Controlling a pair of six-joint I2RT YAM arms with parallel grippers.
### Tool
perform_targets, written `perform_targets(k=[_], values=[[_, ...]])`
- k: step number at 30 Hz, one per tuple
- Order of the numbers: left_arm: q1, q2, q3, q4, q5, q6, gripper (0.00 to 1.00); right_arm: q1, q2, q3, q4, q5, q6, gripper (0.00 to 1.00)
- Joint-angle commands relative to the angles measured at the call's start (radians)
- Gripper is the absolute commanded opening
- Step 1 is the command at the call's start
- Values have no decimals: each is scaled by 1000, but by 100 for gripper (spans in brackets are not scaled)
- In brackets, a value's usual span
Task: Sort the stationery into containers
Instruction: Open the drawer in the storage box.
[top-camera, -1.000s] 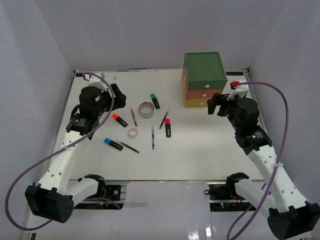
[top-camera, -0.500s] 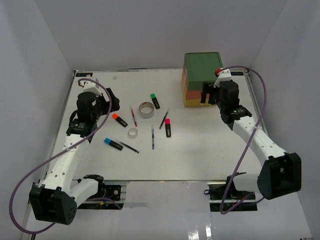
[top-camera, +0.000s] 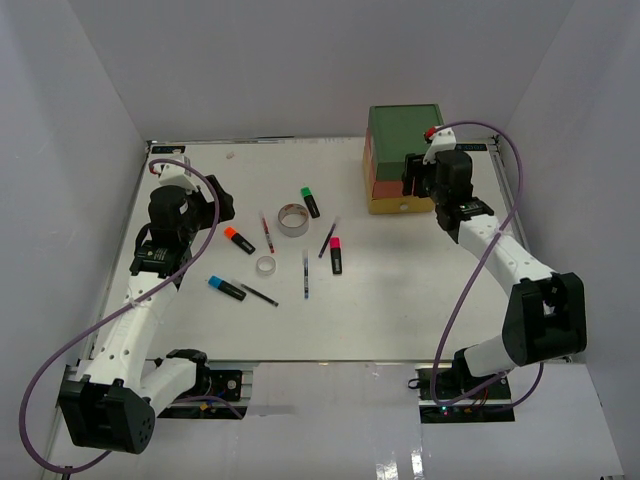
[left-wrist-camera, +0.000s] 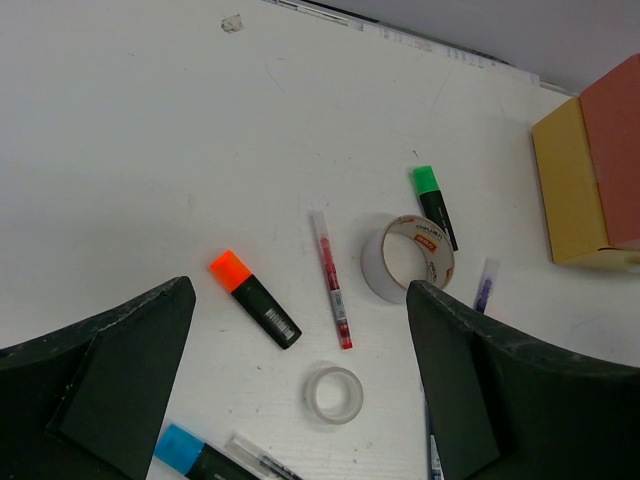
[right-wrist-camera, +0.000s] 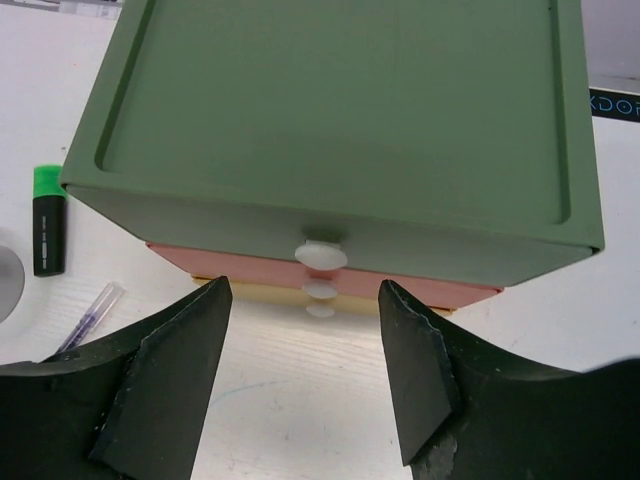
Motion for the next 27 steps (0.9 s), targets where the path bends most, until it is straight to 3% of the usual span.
perform_targets(k=[1,21,27], values=[[5,-22,-3,16,2,-2,98,-6,28,58,77,-10,-6,66],[8,-27,-6,16,3,1,98,-8,106,96,106,0,-7,58],[10,-24,-8,16,11,2,98,-8,96,98,112,-3,-15,51]])
